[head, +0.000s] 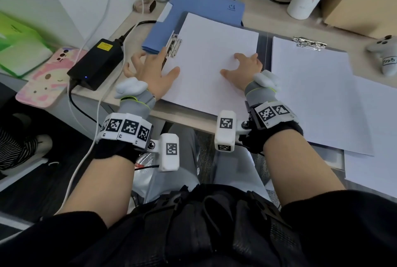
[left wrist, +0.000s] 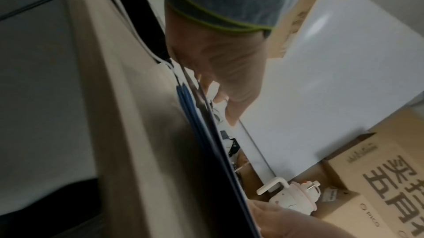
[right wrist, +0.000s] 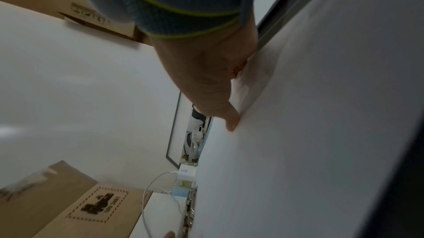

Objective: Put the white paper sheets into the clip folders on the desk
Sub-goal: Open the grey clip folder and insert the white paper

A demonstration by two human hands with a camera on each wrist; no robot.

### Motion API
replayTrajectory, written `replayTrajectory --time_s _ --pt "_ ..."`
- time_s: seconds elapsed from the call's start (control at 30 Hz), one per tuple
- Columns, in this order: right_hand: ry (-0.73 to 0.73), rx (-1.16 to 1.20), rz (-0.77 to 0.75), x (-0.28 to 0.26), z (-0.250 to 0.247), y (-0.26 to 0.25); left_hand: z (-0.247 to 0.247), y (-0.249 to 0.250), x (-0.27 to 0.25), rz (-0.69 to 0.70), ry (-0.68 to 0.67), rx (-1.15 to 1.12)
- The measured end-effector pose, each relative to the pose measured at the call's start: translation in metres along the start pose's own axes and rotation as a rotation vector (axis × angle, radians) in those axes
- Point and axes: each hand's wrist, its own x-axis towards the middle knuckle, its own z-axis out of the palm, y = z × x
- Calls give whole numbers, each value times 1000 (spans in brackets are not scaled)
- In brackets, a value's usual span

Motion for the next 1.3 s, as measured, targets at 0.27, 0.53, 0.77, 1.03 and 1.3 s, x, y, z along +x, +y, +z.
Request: replayTrajectory --time_s 0.27,0.53,0.77,1.03,1.3 --pt "-119 139 -89 -39 -4 -12 -47 33 -18 222 -88 -831" --pt "-174 521 -345 -82 -36 2 -64 84 -44 331 -127 -1337" --pt "-121 617 -587 -101 -63 22 -46 143 -78 559 -99 -1067" --pt "6 764 -614 -110 -92 60 -25 184 -74 753 -225 -899" --pt "388 1124 -503 -126 -113 114 21 230 -85 830 -468 -713"
